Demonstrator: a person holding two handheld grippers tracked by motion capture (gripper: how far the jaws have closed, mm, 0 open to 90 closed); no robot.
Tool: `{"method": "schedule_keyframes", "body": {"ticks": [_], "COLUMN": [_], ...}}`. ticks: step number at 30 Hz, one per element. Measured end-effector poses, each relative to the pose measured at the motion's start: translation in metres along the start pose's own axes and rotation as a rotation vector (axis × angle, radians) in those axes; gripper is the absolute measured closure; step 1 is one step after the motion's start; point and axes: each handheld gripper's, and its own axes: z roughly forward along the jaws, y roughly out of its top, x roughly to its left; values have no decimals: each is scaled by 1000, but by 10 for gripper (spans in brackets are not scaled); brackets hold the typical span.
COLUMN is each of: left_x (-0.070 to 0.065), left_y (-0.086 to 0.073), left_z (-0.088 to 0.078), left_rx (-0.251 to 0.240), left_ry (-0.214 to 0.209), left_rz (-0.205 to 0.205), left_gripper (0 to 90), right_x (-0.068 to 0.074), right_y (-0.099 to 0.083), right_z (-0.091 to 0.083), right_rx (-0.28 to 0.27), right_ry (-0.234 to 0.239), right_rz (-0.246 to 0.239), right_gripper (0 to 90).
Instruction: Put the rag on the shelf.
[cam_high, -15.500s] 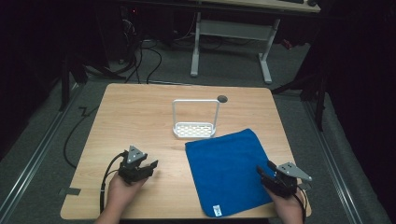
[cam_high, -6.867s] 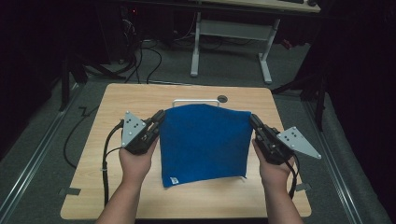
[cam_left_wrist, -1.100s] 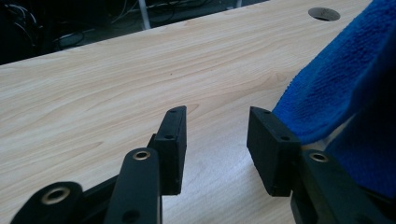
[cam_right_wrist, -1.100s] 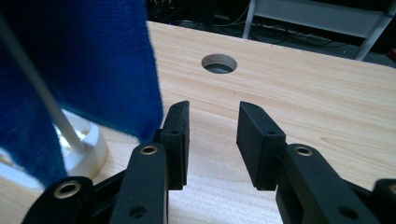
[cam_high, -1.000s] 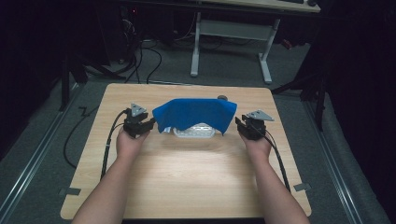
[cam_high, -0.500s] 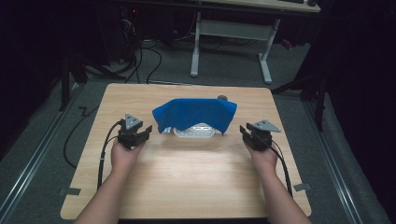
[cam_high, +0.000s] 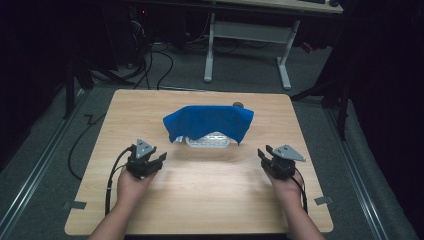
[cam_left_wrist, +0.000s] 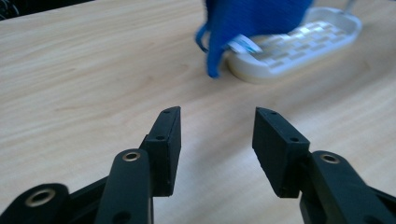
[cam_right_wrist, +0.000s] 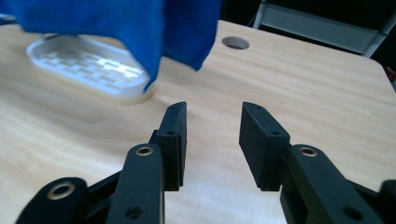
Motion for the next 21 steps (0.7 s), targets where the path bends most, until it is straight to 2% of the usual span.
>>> {"method": "schedule_keyframes", "body": {"ticks": [3,7,9,11,12,14,15,18,19,20,21], "left_x": [-12,-37,-54,-67,-72,-80,-81,-79,-82,-79,-82], "left_y": [-9,-26,-41,-49,-51,-50,-50,-49,-50,-50,-52], "left_z": [-7,-19,-27,-31,-33,-34,-32,-28,-27,-27,-26], "left_rx": [6,28,10,56,61,58,58,65,60,65,55], "left_ry": [-21,-77,-109,-141,-144,-117,-119,-126,-133,-119,-132], "left_rz": [0,1,-3,15,37,103,105,94,56,98,44], "left_gripper": [512,493,490,492,486,484,480,480,480,480,480], "right_x": [9,18,26,31,34,37,39,40,39,40,40], "right_y": [-8,-18,-27,-39,-46,-52,-55,-56,-56,-56,-56], "right_z": [-14,-30,-39,-47,-52,-57,-60,-60,-59,-58,-58], "right_rx": [3,2,18,19,27,64,63,65,66,68,71], "right_ry": [9,27,36,41,43,57,54,50,50,51,49], "right_rz": [-5,-5,-19,-31,-33,-39,-49,-46,-36,-36,-39], "right_gripper": [595,571,535,534,534,520,521,521,521,521,521]}}
